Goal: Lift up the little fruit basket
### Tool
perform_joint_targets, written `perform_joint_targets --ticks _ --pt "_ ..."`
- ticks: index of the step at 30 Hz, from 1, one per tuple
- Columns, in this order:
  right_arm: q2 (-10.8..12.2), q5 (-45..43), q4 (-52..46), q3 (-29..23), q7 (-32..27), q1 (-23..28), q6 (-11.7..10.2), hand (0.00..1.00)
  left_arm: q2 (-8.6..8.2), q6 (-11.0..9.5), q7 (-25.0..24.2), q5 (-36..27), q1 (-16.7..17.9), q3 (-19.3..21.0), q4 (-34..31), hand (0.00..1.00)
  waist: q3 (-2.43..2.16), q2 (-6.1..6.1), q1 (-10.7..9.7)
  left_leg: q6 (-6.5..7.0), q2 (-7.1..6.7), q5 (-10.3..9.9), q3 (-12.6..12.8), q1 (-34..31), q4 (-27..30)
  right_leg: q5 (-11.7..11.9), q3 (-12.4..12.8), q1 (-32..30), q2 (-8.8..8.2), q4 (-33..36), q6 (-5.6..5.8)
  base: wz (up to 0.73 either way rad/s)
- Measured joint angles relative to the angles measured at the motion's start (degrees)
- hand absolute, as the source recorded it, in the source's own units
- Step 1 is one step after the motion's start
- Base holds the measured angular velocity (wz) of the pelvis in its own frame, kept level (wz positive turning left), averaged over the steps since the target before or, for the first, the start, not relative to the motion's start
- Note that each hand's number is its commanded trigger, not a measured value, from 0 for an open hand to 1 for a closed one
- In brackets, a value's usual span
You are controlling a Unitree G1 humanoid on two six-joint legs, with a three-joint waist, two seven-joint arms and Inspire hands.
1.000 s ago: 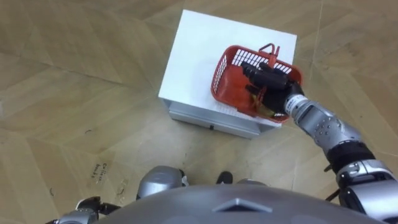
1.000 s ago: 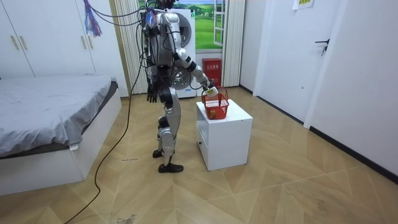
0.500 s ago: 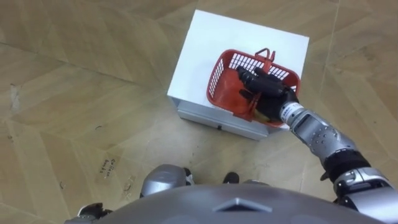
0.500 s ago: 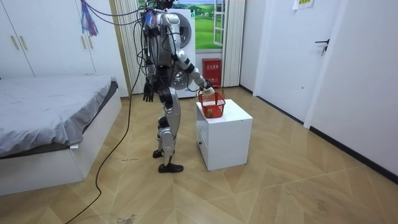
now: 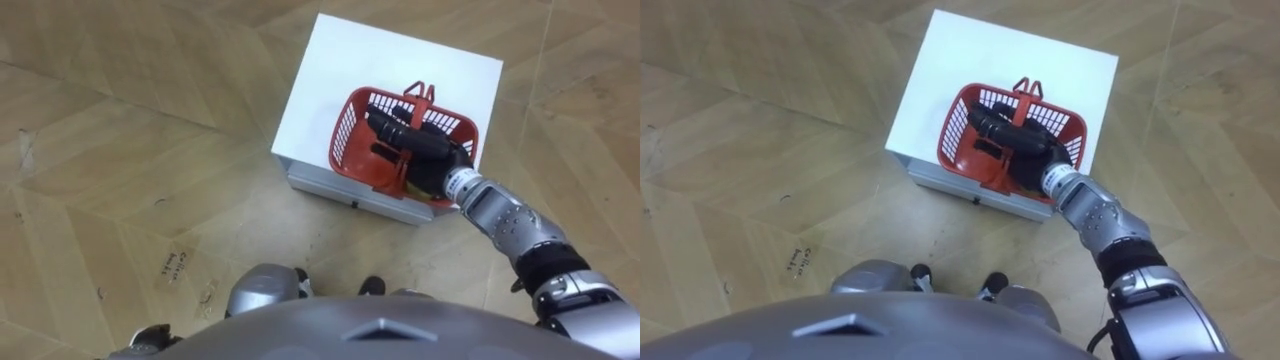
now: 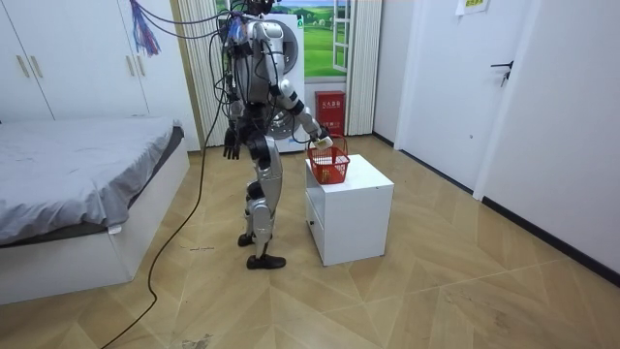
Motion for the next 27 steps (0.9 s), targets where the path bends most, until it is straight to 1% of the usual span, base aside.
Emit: perform_joint_targets --ticks 7,12,27 --pt "0.03 0.00 0.38 0.10 0.63 0.00 -0.01 0.00 -0.03 -0.08 -0.04 0.00 -0.01 -0.90 -0.25 0.00 -0.10 -0.28 -0.09 0.00 -0.01 0.00 0.01 -0.12 0.04 -0.05 -0.03 0.00 -0.02 0.06 0.04 0.00" --pt "0.17 0.00 0.45 0.13 0.99 0.00 -0.02 0.00 -0.04 -0.37 -0.04 -0.02 -0.01 -0.94 -0.27 0.00 -0.01 -0.75 -0.15 0.00 -0.03 0.00 0.05 -0.11 0.04 -0.09 -0.04 0.00 -0.05 0.07 0.06 0.00" --pt "0.90 0.02 0.77 0.12 1.31 0.33 -0.51 0.00 -0.08 -0.44 -0.41 -0.05 -0.01 -1.00 -1.32 0.00 0.03 -0.84 -0.47 0.00 -0.01 -0.01 0.05 -0.29 0.03 -0.19 -0.53 0.01 -0.12 0.08 0.07 0.00"
